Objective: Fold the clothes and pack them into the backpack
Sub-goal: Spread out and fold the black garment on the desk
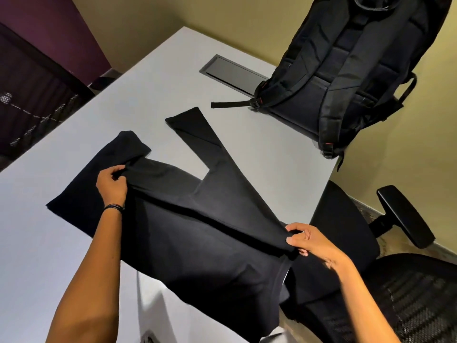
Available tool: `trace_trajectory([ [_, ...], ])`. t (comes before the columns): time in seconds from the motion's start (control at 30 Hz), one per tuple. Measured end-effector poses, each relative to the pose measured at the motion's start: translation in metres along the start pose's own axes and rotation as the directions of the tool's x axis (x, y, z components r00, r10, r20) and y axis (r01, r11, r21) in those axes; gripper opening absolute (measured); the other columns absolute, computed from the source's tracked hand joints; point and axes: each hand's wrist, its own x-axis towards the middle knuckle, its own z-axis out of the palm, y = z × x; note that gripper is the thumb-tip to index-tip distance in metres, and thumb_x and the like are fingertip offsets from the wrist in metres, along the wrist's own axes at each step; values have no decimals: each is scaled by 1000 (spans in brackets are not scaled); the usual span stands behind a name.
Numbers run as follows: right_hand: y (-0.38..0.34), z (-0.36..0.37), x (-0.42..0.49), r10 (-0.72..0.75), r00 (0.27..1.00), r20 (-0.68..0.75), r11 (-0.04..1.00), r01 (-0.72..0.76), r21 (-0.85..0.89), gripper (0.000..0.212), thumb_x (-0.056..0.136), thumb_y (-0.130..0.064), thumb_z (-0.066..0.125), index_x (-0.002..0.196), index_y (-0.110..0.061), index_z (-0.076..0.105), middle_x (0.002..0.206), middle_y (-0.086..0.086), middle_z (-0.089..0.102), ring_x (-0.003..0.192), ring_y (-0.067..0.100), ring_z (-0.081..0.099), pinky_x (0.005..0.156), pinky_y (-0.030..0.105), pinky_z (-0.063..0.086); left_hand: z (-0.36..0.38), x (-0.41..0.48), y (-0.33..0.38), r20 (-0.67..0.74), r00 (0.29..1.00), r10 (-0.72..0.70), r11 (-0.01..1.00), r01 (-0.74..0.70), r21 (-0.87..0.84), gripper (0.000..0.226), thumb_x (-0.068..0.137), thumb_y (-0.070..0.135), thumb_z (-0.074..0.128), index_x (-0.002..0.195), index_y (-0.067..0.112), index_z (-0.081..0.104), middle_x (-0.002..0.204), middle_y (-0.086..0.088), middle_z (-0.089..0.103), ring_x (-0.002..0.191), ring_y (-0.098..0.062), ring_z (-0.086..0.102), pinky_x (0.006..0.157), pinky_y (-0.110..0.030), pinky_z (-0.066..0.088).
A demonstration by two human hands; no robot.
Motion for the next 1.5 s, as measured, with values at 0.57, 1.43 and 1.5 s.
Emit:
trace_trajectory([
  [0.57,16,43,-8,189,866,463,969,-89,-229,28,78,-18,71,69,-13,45,47,-10,47,47,5,40,56,19,37,-51,-48,-84,-87,990,-112,987,101,-123,39,81,-12,44,111,2,65,120,-19,60,111,-31,57,102,-33,44],
  [1.43,-23,100,48,-196,979,-62,837,134,-531,16,94,-16,50,87,-19,64,88,-6,69,77,10,64,72,26,49,-42,-19,-86,246,964,101,880,-202,431,52,87,-9,44,135,13,51,159,-12,7,144,-39,2,119,-48,11],
  [1.5,-19,107,53,-262,964,-44,788,188,-587,14,93,-12,51,94,-19,64,98,-7,65,91,10,60,85,24,46,-39,-5,-84,308,951,34,869,-180,460,54,90,-4,42,142,13,40,159,-13,3,144,-40,2,118,-49,8],
])
